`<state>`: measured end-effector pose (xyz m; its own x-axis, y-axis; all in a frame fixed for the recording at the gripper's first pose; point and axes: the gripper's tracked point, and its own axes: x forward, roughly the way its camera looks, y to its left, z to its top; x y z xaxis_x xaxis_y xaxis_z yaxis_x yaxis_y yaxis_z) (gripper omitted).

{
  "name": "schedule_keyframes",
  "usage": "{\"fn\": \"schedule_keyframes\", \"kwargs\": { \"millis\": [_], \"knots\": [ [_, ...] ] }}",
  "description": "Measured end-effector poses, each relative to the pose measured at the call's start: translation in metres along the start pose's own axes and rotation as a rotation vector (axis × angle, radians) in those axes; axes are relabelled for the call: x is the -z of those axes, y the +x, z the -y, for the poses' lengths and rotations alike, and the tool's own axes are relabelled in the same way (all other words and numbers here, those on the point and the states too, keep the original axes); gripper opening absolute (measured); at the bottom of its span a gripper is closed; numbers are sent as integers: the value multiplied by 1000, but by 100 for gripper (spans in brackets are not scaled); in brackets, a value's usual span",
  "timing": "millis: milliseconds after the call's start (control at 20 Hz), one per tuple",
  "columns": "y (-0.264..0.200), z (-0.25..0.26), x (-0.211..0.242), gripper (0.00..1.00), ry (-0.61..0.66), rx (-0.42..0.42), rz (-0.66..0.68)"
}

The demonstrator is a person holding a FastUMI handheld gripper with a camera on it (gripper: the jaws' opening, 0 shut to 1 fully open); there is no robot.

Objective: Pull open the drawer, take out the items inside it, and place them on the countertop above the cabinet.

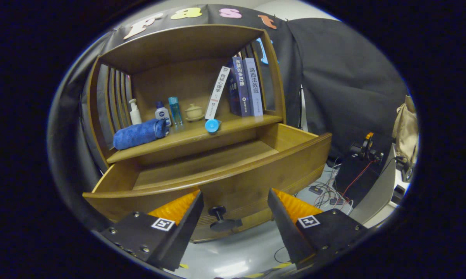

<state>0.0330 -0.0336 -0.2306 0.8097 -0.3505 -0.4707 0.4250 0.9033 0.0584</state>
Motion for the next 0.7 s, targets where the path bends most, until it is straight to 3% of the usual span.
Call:
{"fn": "schedule_keyframes", "kwargs": {
  "millis": [700],
  "knots": [
    [2, -30, 22, 99, -48, -131, -20]
  ]
}}
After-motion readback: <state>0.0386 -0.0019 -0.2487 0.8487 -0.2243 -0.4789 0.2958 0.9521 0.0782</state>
